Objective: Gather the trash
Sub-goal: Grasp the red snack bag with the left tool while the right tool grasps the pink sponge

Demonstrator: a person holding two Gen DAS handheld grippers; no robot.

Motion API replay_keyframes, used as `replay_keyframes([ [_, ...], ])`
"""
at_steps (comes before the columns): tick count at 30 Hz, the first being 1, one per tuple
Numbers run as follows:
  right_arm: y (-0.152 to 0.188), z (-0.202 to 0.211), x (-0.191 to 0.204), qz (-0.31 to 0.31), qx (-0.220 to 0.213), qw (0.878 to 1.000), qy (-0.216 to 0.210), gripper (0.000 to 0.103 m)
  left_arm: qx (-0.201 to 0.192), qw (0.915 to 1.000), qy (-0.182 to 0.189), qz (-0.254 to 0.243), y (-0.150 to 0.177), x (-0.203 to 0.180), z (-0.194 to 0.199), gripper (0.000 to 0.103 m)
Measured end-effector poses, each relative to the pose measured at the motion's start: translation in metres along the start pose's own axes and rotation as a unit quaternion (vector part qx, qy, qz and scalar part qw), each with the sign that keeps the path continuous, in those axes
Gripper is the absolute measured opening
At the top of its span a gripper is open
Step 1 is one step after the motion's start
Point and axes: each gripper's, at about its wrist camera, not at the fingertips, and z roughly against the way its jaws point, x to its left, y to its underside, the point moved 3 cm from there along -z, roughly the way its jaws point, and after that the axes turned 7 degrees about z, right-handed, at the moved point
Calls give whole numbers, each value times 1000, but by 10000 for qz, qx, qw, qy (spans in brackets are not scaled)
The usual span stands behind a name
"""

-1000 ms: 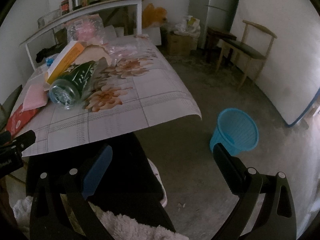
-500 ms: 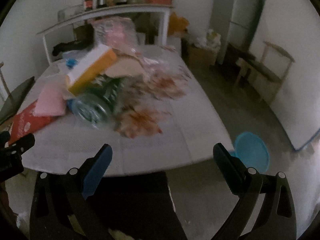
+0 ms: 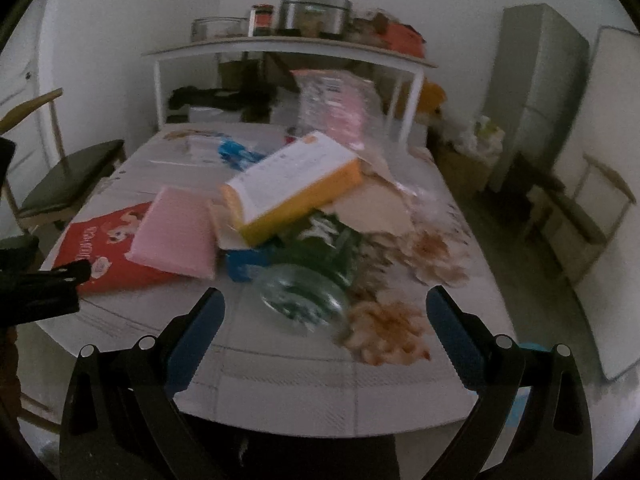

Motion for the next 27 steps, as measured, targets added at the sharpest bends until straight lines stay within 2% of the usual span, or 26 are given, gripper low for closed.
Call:
replay_keyframes([
  [5, -12, -3, 19, 156, 48, 9995, -256, 96, 115, 9999, -8, 40, -5, 7, -11, 97],
  [11, -22, -14, 36, 69, 537, 9965, -644, 96, 95, 9999, 83, 54, -9, 18, -15, 97],
  [18, -16, -24, 41, -124, 827, 9938, -738, 96, 106, 9999, 27, -47, -11, 26, -23, 97],
  [23, -15, -25, 42, -125, 849, 9934, -760, 96, 23, 10000, 59, -43, -11, 29, -25, 97],
  [27, -15, -22, 38, -225, 708, 9928, -935, 96, -265, 9990, 360, -22, -14, 39, -24, 97],
])
